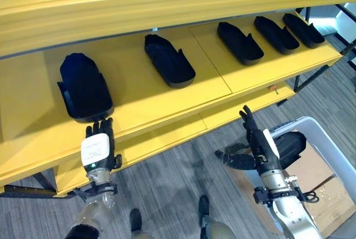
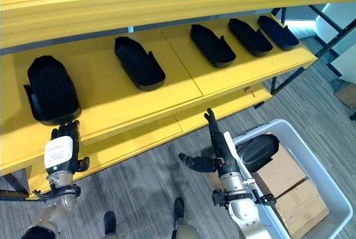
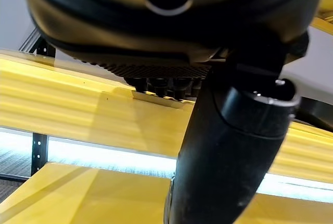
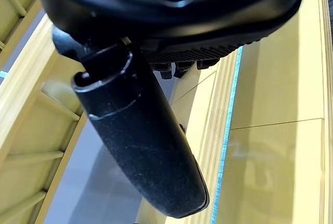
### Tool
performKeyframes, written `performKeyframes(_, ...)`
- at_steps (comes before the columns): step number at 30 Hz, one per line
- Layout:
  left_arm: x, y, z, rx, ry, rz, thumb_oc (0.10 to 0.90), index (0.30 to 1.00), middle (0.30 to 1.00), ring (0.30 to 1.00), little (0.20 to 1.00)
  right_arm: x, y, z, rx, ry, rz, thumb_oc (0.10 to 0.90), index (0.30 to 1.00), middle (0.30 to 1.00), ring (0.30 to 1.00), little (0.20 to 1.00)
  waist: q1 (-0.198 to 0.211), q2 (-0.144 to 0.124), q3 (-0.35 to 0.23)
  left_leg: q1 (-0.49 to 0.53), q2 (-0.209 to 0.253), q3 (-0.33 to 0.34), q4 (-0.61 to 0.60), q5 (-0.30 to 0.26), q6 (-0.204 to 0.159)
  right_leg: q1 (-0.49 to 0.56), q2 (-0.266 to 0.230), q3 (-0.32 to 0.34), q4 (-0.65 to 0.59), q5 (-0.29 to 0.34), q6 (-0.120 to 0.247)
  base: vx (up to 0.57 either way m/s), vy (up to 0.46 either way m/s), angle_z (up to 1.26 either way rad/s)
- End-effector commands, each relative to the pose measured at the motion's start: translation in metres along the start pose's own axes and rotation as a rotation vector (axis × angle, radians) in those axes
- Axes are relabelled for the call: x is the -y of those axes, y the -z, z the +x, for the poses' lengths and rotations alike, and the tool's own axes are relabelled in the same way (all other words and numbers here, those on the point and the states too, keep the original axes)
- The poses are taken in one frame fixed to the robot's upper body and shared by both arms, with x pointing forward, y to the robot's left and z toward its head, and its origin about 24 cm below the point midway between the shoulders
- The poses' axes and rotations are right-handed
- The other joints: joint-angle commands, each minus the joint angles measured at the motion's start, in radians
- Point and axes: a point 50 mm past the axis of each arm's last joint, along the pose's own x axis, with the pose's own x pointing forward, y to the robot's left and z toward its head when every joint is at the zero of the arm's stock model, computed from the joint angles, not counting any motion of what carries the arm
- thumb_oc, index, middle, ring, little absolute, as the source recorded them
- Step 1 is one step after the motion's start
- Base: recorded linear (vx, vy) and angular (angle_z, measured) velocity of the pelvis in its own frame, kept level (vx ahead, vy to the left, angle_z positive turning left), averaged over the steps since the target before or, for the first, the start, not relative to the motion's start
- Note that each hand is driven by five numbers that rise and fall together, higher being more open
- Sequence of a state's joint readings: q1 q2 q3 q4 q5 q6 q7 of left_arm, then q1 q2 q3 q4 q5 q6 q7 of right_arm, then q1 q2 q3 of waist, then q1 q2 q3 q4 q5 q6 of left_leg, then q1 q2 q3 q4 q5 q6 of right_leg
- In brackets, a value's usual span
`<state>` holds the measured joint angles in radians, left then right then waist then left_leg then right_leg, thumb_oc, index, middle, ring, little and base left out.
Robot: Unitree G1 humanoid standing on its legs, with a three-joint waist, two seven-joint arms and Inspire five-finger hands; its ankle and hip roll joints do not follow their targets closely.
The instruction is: Move parts from the plastic box to the shelf.
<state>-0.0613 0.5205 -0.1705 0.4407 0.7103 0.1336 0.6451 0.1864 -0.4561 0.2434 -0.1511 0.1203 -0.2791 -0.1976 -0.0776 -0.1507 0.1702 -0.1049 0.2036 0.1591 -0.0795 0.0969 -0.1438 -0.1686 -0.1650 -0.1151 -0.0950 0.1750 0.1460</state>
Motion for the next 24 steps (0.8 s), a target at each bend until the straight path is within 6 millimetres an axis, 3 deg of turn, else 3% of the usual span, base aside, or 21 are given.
performKeyframes(1,-0.0320,-0.0063,0.0413,-0.009,-0.175,-0.026,0.900,1.000,1.000,1.000,1.000,0.0100,-0.0572,0.0202,0.339,0.009,0.001,0.900,1.000,1.000,1.000,1.000,-0.001,-0.016,0.030,0.070,0.022,0.011,-0.008,-0.049,0.020,0.052,-0.037,-0.040,0.008,-0.012,0.032,0.00,0.000,0.00)
performKeyframes(24,-0.0353,-0.0046,0.0488,-0.019,-0.189,-0.011,0.900,1.000,1.000,1.000,1.000,0.0087,-0.0582,0.0200,0.346,-0.005,-0.001,0.900,1.000,1.000,1.000,1.000,-0.008,-0.023,0.036,0.079,0.017,0.018,-0.008,-0.055,0.023,0.048,-0.036,-0.029,0.008,-0.012,0.032,0.00,0.000,0.00)
